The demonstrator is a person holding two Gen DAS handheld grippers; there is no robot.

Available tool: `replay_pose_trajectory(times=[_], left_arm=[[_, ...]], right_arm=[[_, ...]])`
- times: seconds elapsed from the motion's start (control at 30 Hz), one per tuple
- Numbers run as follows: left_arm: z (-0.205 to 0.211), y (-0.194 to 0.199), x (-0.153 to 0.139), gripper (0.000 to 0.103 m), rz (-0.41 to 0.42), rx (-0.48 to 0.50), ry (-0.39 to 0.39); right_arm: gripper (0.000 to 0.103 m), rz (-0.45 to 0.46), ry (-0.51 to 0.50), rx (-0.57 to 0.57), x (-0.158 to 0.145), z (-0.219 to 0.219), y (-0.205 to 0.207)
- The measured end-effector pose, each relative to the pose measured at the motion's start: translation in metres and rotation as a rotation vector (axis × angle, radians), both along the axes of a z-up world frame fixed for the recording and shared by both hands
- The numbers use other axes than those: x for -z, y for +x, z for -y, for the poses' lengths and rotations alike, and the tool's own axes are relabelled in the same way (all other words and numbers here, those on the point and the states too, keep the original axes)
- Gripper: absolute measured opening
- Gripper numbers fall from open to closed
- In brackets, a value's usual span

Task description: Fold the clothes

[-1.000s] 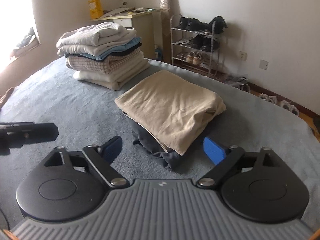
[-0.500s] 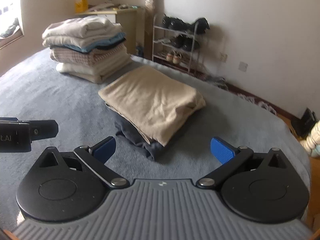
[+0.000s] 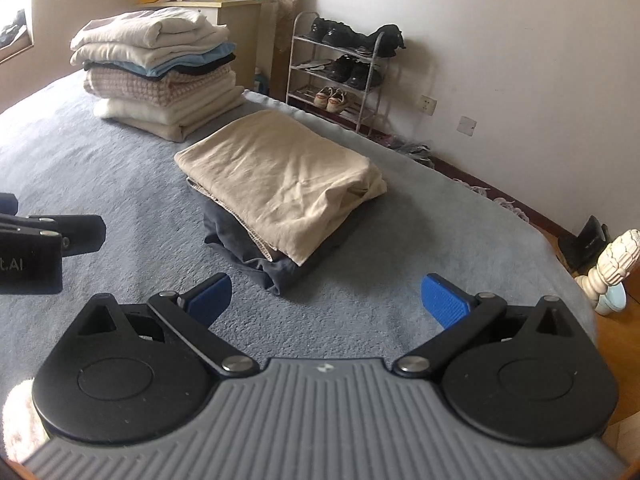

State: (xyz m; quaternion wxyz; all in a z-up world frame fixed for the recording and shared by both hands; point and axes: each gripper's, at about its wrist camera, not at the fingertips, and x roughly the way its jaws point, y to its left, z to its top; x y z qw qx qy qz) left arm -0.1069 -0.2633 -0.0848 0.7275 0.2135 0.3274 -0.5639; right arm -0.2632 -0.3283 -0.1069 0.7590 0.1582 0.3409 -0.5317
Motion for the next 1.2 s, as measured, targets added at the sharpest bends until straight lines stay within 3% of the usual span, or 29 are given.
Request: replay_pose_trajectory(times=[1.2], left_arm=[[-0.005,-0.0021,-0.0044,0.103,-0.048,0.007,-0.002]], right_arm=[[0.102,-0.028,-0.003,-0.005,0.0007,-0.0024,-0.0008]])
